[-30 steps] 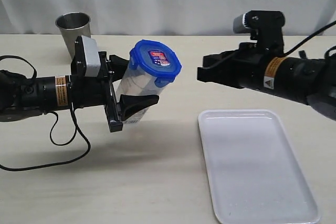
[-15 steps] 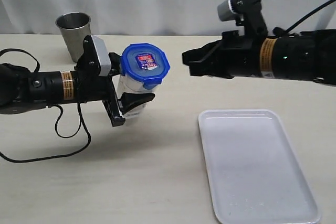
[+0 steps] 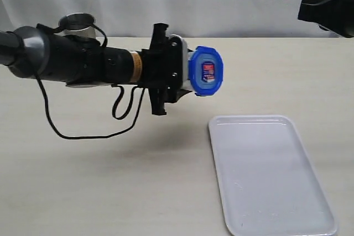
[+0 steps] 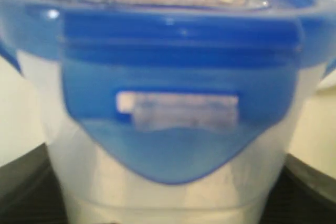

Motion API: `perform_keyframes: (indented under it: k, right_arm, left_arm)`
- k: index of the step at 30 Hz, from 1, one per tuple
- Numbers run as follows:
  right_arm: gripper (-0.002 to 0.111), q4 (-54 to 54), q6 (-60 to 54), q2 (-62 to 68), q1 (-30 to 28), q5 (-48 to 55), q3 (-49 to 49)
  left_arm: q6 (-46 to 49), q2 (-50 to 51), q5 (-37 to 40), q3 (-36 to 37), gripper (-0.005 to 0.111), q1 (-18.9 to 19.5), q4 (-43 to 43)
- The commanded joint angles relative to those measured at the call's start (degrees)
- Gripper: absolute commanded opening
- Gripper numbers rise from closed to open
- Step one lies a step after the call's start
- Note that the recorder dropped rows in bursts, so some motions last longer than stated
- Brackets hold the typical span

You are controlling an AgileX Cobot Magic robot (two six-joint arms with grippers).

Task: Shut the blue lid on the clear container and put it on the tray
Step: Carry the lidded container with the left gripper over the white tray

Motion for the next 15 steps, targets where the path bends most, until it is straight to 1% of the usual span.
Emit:
perform_keyframes:
  k: [1,3,6,9,12,15]
  right_arm:
    - [0.004,-0.05,-0.31,0.02,-1.69,-0.28,0.27]
    - [0.004,-0.05,-0.60,0.02,-1.69,-1.49,0.27]
    - [0.004,-0.05,-0.70,0.02,-1.69,-3.94,0.27]
    - [0.004,-0.75,-0.70,0.02,-1.69,-5.25,0.27]
    - [0.004,-1.32,-0.46,0.02,-1.69,-5.90,0.27]
    - [0.004,-2.01,-0.46,0.02,-1.69,-7.28,0.27]
  left_arm:
    - [12.01,-0.54,6.11,-3.50,0.000,-4.88,-0.70]
    - [17.66,-0.54,8.40,-4.68,0.000,-7.10,-0.81]
    - [23.02,-0.42,13.48,-6.34,0.000,-10.39,-0.81]
    - [27.20,0.01,17.32,-7.88,0.000,-12.77,-0.81]
    - [30.36,0.23,19.13,-8.65,0.000,-14.45,-0.81]
    - [34.67,0.23,19.56,-8.65,0.000,-15.25,-0.81]
